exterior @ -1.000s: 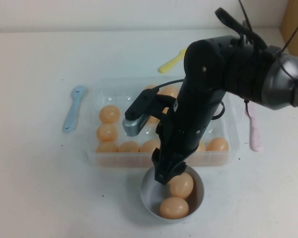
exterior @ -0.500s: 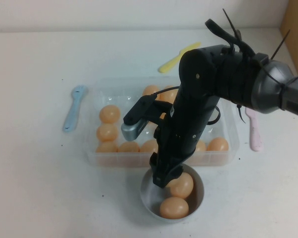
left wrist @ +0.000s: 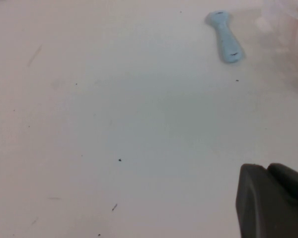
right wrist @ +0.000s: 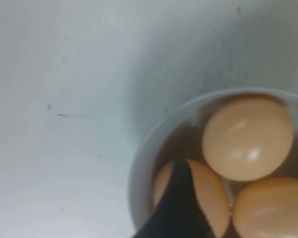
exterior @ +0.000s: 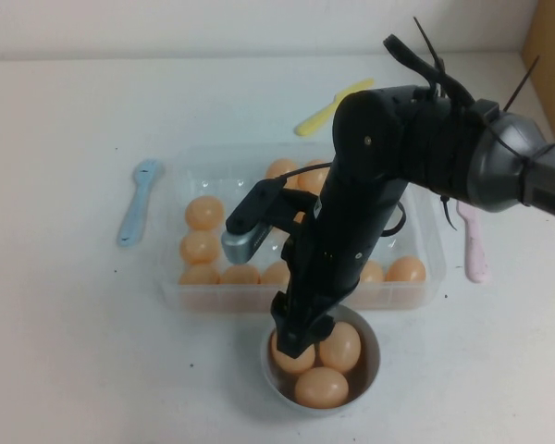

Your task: Take an egg out of the egg box

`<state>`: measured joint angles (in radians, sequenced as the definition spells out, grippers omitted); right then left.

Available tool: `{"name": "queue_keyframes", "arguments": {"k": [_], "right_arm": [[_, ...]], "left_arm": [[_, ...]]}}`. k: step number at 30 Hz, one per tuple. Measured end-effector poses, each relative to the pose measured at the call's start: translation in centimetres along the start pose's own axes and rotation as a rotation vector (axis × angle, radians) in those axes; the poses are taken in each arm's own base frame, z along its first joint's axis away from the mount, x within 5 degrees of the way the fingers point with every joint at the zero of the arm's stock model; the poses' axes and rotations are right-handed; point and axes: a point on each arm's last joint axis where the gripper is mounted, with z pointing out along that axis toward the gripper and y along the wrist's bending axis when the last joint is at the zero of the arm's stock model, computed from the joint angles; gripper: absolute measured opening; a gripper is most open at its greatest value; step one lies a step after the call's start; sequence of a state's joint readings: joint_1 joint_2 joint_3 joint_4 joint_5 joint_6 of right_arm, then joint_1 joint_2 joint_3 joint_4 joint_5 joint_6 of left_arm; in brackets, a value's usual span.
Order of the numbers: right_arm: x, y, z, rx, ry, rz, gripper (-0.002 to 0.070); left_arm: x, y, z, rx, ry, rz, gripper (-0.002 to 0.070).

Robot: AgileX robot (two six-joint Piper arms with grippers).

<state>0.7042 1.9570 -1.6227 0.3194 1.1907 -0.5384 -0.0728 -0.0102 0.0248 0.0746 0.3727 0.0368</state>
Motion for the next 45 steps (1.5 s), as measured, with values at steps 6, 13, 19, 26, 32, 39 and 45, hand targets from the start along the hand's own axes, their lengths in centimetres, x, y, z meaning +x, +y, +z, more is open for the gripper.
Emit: {"name": "queue_keyframes", "arguments": {"k": [6,13,19,26,32,39,45], "right_arm": [[0.4,-0.4,-0.5,0.067,0.034,0.039,0.0307],[1.4,0.8,-5.1,0.178,-0.032,0.074,0.0008],[4.1,3.1,-10.5,0.321,-0.287,0.142,-0.0013],[9.8,6.4,-13.5,0.392,-0.589,0.189,-0.0015],[14.6,8.6,-14.3,0.43,-0.839,0.211,-0.0015],[19.0,10.2,-13.5,0.444,-0.942,0.21,-0.0016],[21.4,11.2,-13.7,0.46,-0.976,0.196,-0.0016]], "left_arm": [[0.0,0.0,0.0,0.0,0.0,0.0,-0.0005],[0.0,0.0,0.0,0.0,0.0,0.0,-0.0005],[0.0,0.0,0.0,0.0,0.0,0.0,-0.0005],[0.0,0.0,0.0,0.0,0.0,0.0,-0.0005],[0.0,0.0,0.0,0.0,0.0,0.0,-0.0005],[0.0,0.0,0.0,0.0,0.0,0.0,-0.0005],[0.0,0.0,0.0,0.0,0.0,0.0,-0.0005]]}}
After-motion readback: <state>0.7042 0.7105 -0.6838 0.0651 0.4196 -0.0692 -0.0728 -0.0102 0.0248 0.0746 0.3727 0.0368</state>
